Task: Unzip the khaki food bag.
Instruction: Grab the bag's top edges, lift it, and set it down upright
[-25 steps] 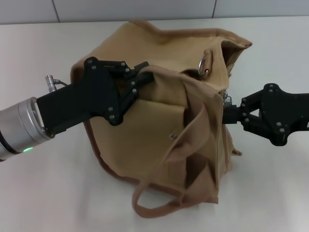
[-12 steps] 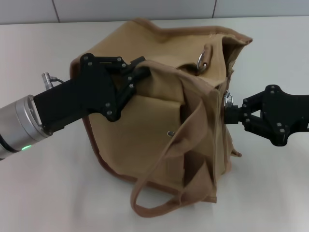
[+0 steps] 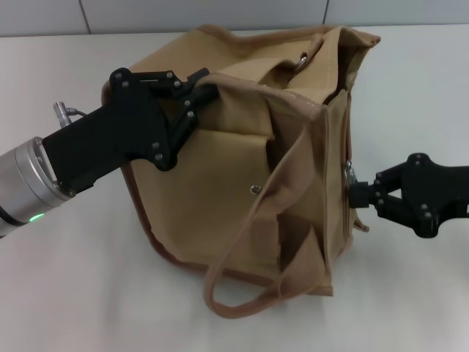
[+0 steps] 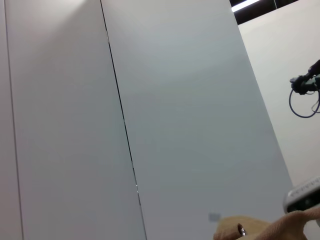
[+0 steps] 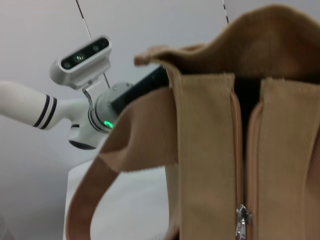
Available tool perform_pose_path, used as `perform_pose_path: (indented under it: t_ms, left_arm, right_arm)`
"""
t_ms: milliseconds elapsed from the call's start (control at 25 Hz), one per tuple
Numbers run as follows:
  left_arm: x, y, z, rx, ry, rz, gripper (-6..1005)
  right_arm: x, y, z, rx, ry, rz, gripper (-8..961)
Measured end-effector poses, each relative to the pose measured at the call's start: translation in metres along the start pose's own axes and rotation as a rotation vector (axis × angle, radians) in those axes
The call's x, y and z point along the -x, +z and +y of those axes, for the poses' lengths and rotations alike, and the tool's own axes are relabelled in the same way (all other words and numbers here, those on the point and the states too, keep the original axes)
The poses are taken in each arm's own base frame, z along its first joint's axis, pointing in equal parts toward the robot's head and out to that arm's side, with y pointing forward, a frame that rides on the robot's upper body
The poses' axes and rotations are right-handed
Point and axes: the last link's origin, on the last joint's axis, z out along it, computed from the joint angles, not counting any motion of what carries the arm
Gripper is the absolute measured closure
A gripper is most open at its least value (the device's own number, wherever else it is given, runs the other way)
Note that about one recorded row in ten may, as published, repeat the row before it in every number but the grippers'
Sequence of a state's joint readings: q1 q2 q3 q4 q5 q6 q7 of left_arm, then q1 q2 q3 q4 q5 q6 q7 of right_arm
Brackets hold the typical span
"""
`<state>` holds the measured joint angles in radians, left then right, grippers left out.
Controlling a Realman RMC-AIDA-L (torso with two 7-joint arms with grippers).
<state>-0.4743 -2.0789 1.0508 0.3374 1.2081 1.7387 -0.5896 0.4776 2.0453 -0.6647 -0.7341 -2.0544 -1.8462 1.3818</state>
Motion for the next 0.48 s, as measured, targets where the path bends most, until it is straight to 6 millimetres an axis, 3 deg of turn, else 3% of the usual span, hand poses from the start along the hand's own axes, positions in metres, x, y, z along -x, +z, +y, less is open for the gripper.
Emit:
perform_pose_path:
  t_ms: [480]
  left_arm:
    - [-0.003,-0.002,-0.006,-0.066,-0.003,0.030,951]
  right_arm:
    - [-0.025,-0.009,0.002,0.008,0.076,0.113,946]
